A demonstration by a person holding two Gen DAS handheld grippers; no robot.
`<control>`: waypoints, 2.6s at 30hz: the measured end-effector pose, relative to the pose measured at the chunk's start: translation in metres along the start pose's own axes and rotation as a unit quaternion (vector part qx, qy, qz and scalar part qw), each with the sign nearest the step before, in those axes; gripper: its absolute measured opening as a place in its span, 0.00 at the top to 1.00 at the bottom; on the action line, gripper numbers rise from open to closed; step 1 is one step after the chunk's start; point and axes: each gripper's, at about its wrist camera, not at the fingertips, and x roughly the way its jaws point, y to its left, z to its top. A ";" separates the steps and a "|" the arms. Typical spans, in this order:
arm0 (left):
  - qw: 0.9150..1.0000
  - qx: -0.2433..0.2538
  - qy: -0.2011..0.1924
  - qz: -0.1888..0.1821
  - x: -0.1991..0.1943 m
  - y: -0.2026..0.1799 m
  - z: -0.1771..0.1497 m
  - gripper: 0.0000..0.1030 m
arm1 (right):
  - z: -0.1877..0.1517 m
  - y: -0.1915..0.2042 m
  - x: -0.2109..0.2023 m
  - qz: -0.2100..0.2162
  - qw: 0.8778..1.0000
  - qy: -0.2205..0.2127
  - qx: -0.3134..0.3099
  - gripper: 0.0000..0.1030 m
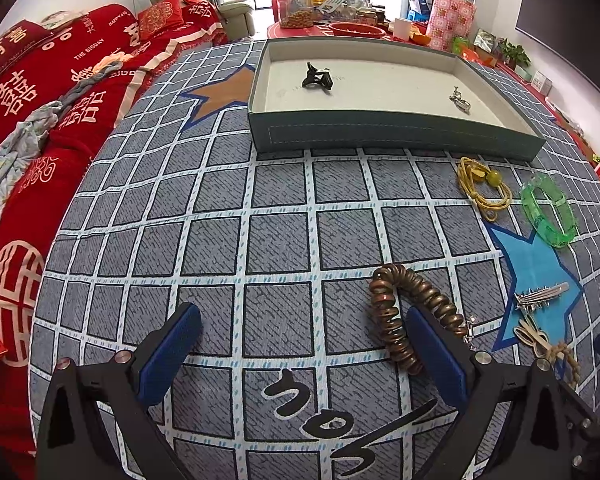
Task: Organize jewelry
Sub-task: 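Grasp the brown bead bracelet with the left tool while the right tool grasps the braided rope bracelet, then lower both bracelets into the tray and open both tools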
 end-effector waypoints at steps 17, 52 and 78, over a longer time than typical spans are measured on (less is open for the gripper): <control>0.998 0.003 -0.009 -0.068 -0.017 -0.001 -0.003 0.77 | -0.004 0.016 -0.013 0.015 1.000 -0.008 -0.020 0.93; 0.987 0.022 -0.140 -0.072 -0.102 0.013 0.142 0.77 | 0.192 -0.037 -0.084 0.092 0.987 -0.129 0.031 0.93; 0.996 0.079 -0.041 -0.010 0.076 -0.050 0.179 0.77 | 0.242 -0.048 0.108 0.094 0.992 -0.020 0.084 0.93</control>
